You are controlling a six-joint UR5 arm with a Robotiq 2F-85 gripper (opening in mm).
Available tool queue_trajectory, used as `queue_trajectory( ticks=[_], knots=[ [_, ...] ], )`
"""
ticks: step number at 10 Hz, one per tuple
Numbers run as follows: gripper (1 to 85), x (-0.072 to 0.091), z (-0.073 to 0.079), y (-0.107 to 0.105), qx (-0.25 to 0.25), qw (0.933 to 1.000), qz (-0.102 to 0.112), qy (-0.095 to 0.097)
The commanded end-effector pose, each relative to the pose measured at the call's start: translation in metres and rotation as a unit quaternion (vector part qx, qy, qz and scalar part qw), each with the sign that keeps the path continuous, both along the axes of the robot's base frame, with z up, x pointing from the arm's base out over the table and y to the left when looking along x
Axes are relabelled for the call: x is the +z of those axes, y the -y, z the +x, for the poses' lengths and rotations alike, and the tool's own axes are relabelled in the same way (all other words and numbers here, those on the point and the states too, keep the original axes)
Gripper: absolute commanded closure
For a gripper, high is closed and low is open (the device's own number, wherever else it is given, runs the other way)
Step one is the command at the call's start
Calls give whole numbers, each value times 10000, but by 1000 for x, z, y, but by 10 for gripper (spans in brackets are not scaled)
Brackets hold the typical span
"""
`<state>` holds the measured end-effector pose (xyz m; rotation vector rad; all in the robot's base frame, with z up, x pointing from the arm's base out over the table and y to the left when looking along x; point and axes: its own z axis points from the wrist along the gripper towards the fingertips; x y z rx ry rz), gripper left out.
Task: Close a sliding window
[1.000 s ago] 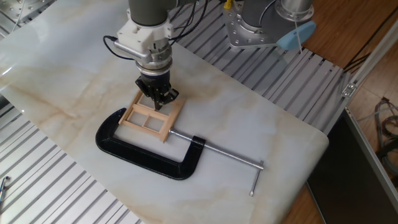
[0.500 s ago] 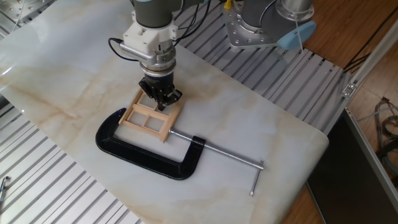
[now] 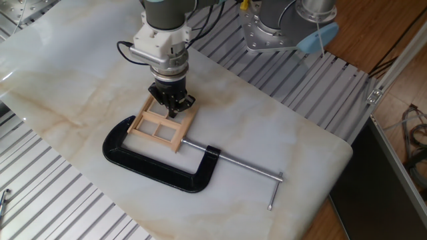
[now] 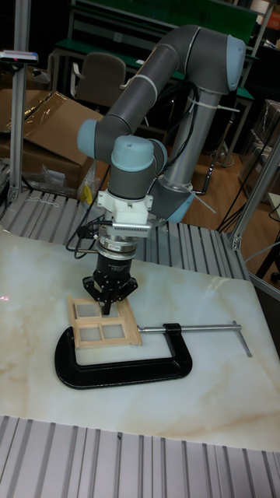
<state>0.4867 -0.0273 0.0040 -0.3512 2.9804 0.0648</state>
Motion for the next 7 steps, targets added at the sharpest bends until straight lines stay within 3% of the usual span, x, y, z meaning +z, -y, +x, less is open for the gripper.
queue_trajectory(
  ticks=[1,7],
  knots=[
    [850,0,1,5,88,10000,-15,21],
    [850,0,2,11,210,9997,-93,26]
  ],
)
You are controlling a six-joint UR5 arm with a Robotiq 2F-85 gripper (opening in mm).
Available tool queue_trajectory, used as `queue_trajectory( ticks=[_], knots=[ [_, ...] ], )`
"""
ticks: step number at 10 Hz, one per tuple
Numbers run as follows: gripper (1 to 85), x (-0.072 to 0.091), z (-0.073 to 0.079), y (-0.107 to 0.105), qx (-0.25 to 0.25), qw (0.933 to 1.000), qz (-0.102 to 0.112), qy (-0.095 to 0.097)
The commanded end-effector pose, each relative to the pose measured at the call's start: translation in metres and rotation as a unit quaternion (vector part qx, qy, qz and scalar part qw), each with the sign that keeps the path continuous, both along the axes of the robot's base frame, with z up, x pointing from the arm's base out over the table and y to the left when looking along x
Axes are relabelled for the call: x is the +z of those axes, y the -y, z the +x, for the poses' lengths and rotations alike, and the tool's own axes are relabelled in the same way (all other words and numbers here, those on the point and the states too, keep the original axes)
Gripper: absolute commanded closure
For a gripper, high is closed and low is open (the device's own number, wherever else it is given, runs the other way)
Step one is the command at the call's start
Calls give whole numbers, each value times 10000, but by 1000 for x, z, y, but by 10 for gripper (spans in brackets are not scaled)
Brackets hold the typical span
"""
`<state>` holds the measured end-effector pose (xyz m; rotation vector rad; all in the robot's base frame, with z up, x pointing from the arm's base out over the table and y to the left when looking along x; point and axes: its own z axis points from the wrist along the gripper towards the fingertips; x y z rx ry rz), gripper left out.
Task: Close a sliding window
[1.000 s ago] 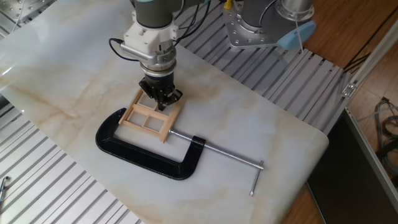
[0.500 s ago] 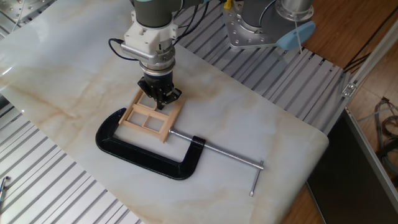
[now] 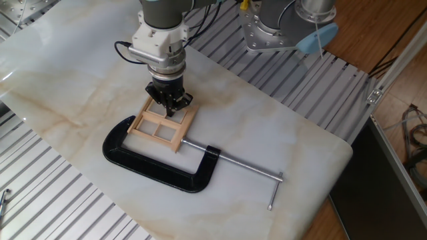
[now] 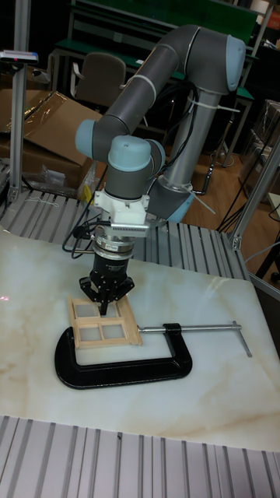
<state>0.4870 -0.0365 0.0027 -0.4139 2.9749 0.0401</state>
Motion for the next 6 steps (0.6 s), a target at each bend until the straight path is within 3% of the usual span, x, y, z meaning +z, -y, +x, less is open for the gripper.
queue_trajectory(
  ticks=[1,6],
  knots=[
    [850,1,2,3,22,10000,-14,21],
    [850,2,2,-3,-69,9999,91,17]
  ],
)
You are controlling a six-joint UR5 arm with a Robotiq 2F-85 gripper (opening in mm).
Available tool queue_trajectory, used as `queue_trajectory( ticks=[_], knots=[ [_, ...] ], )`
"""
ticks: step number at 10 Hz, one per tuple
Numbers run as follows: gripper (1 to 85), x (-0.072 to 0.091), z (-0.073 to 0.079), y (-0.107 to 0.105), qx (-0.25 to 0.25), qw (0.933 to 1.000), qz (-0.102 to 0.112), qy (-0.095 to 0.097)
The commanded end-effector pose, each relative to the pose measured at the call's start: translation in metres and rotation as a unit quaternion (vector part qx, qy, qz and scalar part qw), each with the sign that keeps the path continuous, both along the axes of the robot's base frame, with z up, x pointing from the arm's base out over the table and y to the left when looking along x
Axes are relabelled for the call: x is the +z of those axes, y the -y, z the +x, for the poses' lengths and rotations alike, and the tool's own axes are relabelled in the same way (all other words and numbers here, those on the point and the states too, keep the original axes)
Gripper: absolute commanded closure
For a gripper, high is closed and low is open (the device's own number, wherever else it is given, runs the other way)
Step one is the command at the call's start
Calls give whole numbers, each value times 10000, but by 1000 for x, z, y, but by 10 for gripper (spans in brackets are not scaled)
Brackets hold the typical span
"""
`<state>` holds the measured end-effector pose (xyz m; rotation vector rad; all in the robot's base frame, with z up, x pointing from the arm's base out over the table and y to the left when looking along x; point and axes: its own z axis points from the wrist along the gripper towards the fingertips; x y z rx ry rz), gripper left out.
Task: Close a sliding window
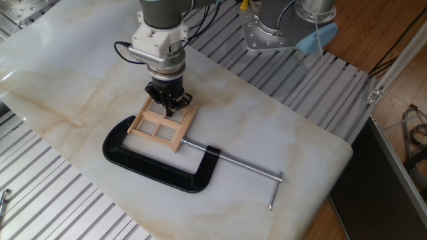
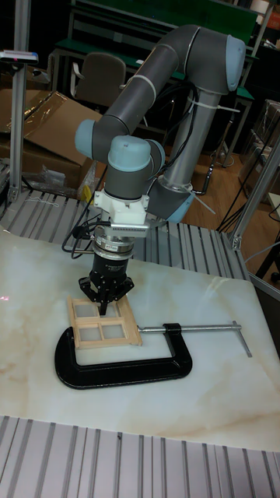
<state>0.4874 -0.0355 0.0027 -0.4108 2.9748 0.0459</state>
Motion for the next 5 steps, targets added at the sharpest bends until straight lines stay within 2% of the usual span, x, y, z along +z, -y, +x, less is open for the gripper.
queue_trajectory(
  ticks=[1,5],
  knots=[
    [850,2,1,-4,-106,9999,116,15],
    [850,5,-1,-5,-253,9995,150,-85]
  ],
)
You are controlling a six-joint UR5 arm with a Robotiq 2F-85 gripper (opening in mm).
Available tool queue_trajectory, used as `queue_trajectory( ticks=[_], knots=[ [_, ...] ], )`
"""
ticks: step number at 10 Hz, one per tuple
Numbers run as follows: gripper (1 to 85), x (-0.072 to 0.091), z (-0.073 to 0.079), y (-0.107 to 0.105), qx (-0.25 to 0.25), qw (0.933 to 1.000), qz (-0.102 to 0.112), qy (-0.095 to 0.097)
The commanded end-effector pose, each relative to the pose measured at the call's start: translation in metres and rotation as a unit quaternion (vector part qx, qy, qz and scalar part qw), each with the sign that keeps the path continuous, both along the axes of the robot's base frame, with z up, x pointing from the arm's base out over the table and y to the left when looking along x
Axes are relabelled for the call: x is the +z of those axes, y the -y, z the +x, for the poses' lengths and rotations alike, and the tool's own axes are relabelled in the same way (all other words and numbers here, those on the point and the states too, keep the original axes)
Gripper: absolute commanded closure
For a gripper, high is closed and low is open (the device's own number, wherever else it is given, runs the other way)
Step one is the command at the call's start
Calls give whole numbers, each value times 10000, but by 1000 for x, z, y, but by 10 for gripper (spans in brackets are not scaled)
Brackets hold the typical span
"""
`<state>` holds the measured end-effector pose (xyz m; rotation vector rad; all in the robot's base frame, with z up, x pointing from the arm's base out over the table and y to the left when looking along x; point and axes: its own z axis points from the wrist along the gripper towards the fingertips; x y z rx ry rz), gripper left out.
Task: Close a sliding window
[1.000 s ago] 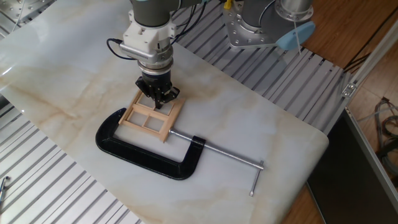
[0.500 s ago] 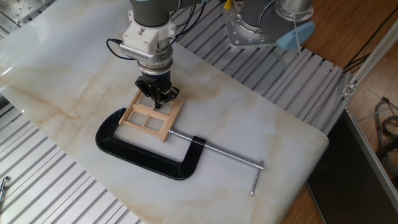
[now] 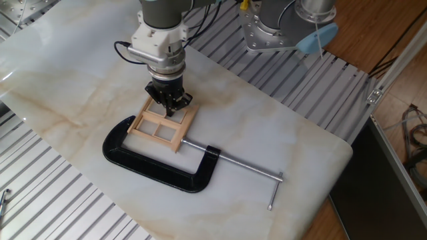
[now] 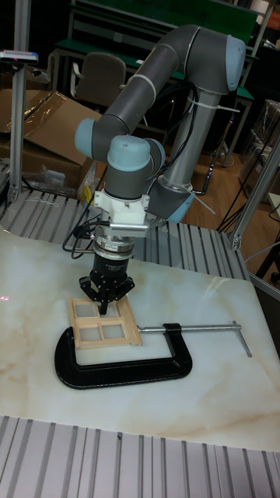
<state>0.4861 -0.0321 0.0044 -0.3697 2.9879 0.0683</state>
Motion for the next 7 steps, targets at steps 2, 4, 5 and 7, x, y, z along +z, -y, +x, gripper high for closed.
queue_trajectory(
  ticks=[2,4,5,7],
  knots=[
    [850,4,0,-5,-203,9997,99,-29],
    [850,6,-3,-8,-307,9995,73,-65],
    [850,8,-4,-10,-383,9992,74,-84],
    [850,14,-7,-12,-516,9985,78,-168]
  ],
)
